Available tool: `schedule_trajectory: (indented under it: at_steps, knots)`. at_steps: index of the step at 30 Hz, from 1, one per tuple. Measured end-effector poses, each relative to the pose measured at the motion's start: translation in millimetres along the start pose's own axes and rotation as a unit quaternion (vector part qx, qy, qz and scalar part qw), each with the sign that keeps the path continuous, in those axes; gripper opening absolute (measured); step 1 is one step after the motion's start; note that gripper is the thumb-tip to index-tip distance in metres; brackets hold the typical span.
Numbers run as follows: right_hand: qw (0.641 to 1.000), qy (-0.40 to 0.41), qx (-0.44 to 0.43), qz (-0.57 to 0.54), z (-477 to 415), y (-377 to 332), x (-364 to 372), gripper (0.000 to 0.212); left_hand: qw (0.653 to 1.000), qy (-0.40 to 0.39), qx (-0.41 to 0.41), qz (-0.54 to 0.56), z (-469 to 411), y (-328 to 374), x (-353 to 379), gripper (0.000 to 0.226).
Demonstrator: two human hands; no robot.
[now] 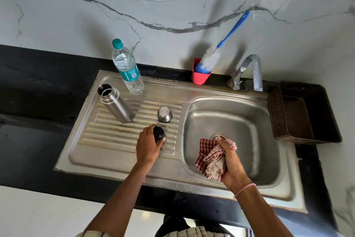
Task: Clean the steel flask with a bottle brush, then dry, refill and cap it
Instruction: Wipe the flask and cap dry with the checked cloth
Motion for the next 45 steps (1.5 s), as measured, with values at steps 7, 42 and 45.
schedule_trajectory:
  at_steps: [7, 42, 45]
  knots:
    - [0.996, -0.005, -0.080, -0.035, 23.2, -32.8, -14.6, 0.054, 0.944, -0.148, -0.010, 0.295, 25.1, 63.2, -6.2, 0.069]
    - [0.821, -0.004, -0.538, 0.191, 102.7, -89.2, -23.4, 0.047, 0.918, -0.053, 0.044, 0.390, 93.5, 236.2, -12.9, 0.032]
    - [0.672, 0.020, -0.632, 0.385, 121.4, -94.0, -7.7, 0.056, 0.900, -0.096, 0.013, 0.425, 97.6, 242.2, -8.4, 0.035]
Point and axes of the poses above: each hand's wrist, its own z-axis away from the middle knuckle, its own x-axis out of the palm, y = z × x, the point moved 6 cm from there along -z, towards the middle knuckle, and after that the axes turned 15 degrees about z, right-handed, at the moved point
